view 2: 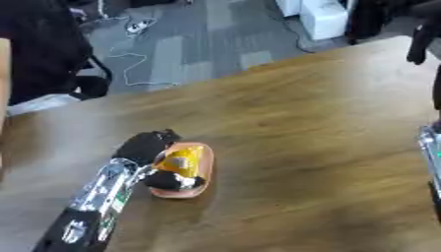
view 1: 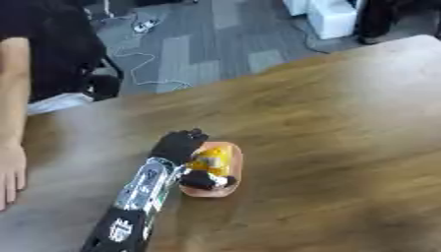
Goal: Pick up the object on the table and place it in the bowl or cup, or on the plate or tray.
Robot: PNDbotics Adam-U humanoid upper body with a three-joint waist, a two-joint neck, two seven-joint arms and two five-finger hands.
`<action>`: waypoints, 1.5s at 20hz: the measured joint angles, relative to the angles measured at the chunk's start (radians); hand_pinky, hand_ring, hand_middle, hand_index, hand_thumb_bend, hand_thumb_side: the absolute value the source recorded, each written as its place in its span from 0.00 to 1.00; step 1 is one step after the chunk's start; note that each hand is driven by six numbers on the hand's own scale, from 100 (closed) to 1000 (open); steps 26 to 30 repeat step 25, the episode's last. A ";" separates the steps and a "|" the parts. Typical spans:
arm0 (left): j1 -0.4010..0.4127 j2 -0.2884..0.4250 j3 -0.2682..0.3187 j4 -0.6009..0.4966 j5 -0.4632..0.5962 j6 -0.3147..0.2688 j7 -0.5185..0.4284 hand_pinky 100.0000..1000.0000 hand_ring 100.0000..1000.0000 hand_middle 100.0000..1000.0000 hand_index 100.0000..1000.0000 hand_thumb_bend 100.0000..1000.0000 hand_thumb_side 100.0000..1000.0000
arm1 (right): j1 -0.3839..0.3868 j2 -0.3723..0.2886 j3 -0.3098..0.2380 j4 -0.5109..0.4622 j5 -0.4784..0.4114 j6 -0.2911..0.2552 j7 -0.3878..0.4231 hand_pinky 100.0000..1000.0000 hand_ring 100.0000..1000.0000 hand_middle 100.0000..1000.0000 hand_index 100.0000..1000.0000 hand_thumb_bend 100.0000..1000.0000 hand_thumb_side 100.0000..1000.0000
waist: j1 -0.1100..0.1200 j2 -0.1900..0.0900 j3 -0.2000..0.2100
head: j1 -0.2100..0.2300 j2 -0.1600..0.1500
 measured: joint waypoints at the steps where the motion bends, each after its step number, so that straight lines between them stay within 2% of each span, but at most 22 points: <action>1: 0.000 0.000 0.001 -0.009 0.000 0.004 0.019 0.83 0.90 0.91 0.95 0.54 0.90 | 0.000 0.000 0.000 0.000 0.000 0.000 0.000 0.00 0.14 0.20 0.59 0.00 1.00 | 0.000 0.000 0.000 | 0.000 0.000; 6: 0.000 0.011 0.005 -0.113 0.021 0.016 0.110 0.80 0.88 0.89 0.94 0.57 0.86 | 0.000 0.000 0.000 0.000 0.000 0.000 0.000 0.00 0.14 0.20 0.59 0.00 1.00 | 0.000 0.000 0.001 | -0.004 0.000; 7: -0.001 0.020 0.005 -0.142 0.032 0.017 0.125 0.76 0.86 0.87 0.92 0.57 0.83 | 0.001 0.000 0.001 0.000 0.000 0.000 0.000 0.00 0.14 0.20 0.59 0.00 1.00 | 0.000 0.000 0.001 | -0.008 0.000; 8: -0.001 0.030 0.006 -0.179 0.050 0.018 0.144 0.78 0.87 0.88 0.93 0.57 0.84 | 0.001 0.000 0.001 0.000 0.000 0.000 0.000 0.00 0.14 0.20 0.59 0.00 1.00 | 0.000 -0.001 0.002 | -0.009 0.000; 9: -0.002 0.041 0.007 -0.212 0.070 0.019 0.160 0.71 0.83 0.85 0.90 0.51 0.83 | 0.001 0.000 0.001 0.000 0.001 0.001 0.001 0.00 0.14 0.20 0.59 0.00 1.00 | 0.000 -0.002 0.002 | -0.009 0.000; 10: -0.002 0.050 0.009 -0.248 0.102 0.020 0.184 0.70 0.82 0.84 0.90 0.49 0.84 | 0.002 0.000 0.002 0.000 0.001 0.001 0.001 0.00 0.14 0.20 0.59 0.00 1.00 | 0.000 -0.002 0.004 | -0.010 0.000; 11: -0.002 0.061 0.012 -0.290 0.151 0.022 0.214 0.66 0.80 0.83 0.89 0.34 0.86 | 0.002 0.000 0.002 0.000 0.002 0.002 0.002 0.00 0.14 0.20 0.59 0.00 1.00 | 0.000 -0.003 0.006 | -0.014 0.000; 12: -0.001 0.073 0.013 -0.331 0.221 0.022 0.251 0.67 0.80 0.83 0.89 0.38 0.86 | 0.004 0.000 0.002 0.000 0.002 0.002 0.002 0.00 0.14 0.20 0.59 0.00 1.00 | 0.000 -0.004 0.007 | -0.018 0.000; 13: 0.000 0.086 0.015 -0.371 0.306 0.020 0.293 0.63 0.79 0.82 0.89 0.24 0.88 | 0.007 0.000 0.002 0.000 0.003 0.002 0.002 0.00 0.14 0.20 0.59 0.00 1.00 | 0.000 -0.005 0.007 | -0.019 0.000; 14: 0.004 0.098 0.017 -0.408 0.401 0.011 0.338 0.63 0.79 0.82 0.89 0.25 0.87 | 0.009 0.000 0.002 0.000 0.004 0.002 0.002 0.00 0.14 0.20 0.59 0.00 1.00 | 0.000 -0.006 0.007 | -0.019 0.000; 15: 0.010 0.112 0.018 -0.440 0.500 -0.004 0.384 0.62 0.79 0.82 0.89 0.15 0.92 | 0.009 0.000 0.002 0.000 0.004 0.002 0.002 0.00 0.14 0.19 0.59 0.00 1.00 | 0.000 -0.006 0.010 | -0.023 0.000; 16: 0.016 0.126 0.024 -0.469 0.599 -0.026 0.436 0.62 0.79 0.82 0.89 0.17 0.90 | 0.010 -0.002 0.002 0.000 0.005 0.002 0.002 0.00 0.14 0.19 0.59 0.00 1.00 | 0.000 -0.006 0.014 | -0.027 0.000; 17: 0.021 0.141 0.032 -0.493 0.691 -0.051 0.490 0.62 0.79 0.83 0.90 0.10 1.00 | 0.010 -0.004 0.002 0.000 0.007 0.002 0.001 0.00 0.13 0.19 0.59 0.00 1.00 | 0.000 -0.006 0.015 | -0.027 0.000; 19: 0.025 0.162 0.051 -0.535 0.844 -0.116 0.600 0.62 0.79 0.83 0.88 0.07 1.00 | 0.017 -0.008 0.001 0.000 0.008 0.003 0.001 0.00 0.13 0.19 0.59 0.00 1.00 | -0.002 -0.008 0.020 | -0.033 0.000; 21: 0.025 0.181 0.068 -0.567 0.948 -0.191 0.701 0.63 0.78 0.82 0.87 0.05 1.00 | 0.021 -0.008 0.001 0.000 0.009 0.002 0.001 0.00 0.13 0.19 0.58 0.00 1.00 | -0.006 -0.009 0.023 | -0.036 0.000; 25: 0.004 0.201 0.091 -0.593 1.046 -0.325 0.828 0.63 0.78 0.81 0.86 0.05 1.00 | 0.027 -0.008 0.000 0.000 0.014 -0.001 0.000 0.00 0.14 0.21 0.59 0.00 1.00 | -0.010 -0.009 0.031 | -0.036 0.000; 30: 0.004 0.201 0.091 -0.593 1.046 -0.325 0.828 0.63 0.78 0.81 0.86 0.05 1.00 | 0.027 -0.008 0.000 0.000 0.014 -0.001 0.000 0.00 0.14 0.21 0.59 0.00 1.00 | -0.010 -0.009 0.031 | -0.036 0.000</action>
